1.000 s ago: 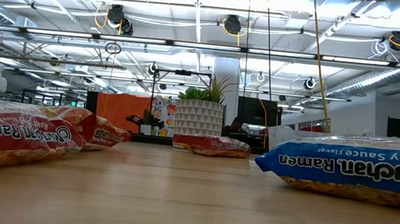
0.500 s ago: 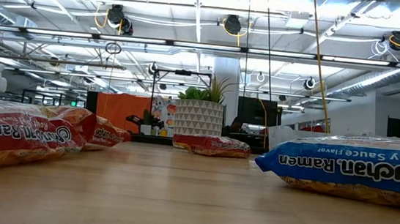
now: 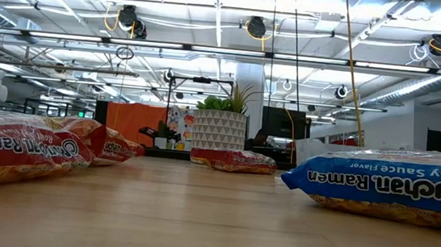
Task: Sort Maruchan noodles
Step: Put the blue noodle pack into the orange bin
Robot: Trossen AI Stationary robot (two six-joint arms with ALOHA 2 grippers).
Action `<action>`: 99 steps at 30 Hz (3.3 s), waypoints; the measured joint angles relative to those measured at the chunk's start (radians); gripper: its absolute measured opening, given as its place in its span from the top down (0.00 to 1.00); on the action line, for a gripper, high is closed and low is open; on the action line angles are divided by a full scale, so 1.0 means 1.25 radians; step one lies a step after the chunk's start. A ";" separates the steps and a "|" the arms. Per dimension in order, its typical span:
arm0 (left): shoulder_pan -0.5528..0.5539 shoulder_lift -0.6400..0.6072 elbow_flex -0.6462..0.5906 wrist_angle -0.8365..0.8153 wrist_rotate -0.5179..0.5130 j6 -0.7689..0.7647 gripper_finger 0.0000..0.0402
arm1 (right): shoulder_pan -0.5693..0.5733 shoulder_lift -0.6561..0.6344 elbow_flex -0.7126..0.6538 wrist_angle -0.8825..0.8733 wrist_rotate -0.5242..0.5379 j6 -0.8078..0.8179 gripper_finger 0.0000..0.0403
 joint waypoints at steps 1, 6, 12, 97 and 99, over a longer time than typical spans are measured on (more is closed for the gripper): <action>0.000 0.000 0.000 0.000 0.000 0.000 0.33 | 0.000 -0.004 0.000 0.000 0.000 0.002 0.62; 0.002 0.000 0.000 0.000 0.000 0.000 0.33 | 0.000 -0.037 0.000 -0.004 0.002 0.043 0.62; 0.022 0.000 0.000 0.000 0.026 -0.004 0.33 | -0.006 -0.091 0.000 0.001 0.083 0.103 0.62; 0.323 0.369 0.000 0.346 0.689 0.098 0.33 | -0.327 -0.144 -0.256 0.956 0.811 -0.708 0.62; 0.323 0.387 0.000 0.376 0.694 0.111 0.33 | -0.327 -0.144 -0.256 0.943 0.782 -0.698 0.62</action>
